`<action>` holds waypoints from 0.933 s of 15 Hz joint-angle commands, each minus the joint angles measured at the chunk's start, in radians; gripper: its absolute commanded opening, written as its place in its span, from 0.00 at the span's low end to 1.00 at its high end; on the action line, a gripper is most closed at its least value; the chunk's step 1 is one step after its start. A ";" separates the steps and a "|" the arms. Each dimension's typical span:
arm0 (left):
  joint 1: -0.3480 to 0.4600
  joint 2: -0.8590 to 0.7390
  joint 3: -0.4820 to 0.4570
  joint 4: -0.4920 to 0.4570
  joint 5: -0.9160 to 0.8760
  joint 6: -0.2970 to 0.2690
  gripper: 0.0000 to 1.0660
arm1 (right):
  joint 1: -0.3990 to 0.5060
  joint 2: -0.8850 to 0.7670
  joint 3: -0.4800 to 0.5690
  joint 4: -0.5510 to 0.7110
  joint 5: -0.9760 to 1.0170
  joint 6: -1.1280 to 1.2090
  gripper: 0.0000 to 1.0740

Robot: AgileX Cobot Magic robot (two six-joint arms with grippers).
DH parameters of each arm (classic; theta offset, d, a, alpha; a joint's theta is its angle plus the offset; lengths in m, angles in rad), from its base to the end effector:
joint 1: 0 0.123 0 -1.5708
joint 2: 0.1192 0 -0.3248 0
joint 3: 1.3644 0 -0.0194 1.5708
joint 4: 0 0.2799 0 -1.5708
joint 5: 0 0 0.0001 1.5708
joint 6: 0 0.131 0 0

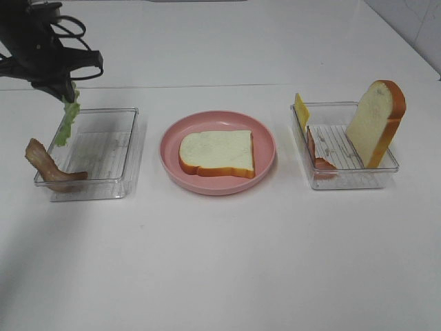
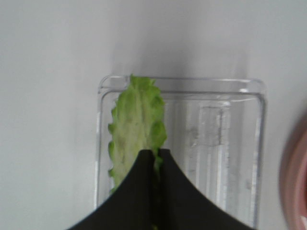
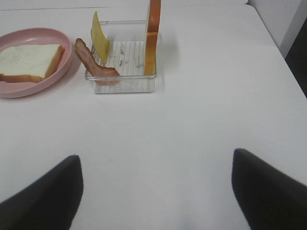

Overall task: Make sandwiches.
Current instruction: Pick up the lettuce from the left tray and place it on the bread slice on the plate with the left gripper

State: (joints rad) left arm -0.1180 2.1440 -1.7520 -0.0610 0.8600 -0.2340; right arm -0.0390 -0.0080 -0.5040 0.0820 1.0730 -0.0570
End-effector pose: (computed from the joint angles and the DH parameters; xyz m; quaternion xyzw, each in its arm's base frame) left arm 0.5275 -0.0686 0.1873 -0.0716 0.9765 -0.0615 0.1937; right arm 0.0141 0.0089 0.2734 -0.0098 0.8525 0.0159 0.5223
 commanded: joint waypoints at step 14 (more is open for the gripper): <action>-0.179 0.037 -0.082 -0.912 -0.027 0.521 0.00 | -0.006 -0.012 0.000 0.002 -0.012 -0.007 0.75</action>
State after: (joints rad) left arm -0.2870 2.1780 -1.8300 -0.9490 0.8310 0.2760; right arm -0.0390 -0.0080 -0.5040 0.0820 1.0730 -0.0570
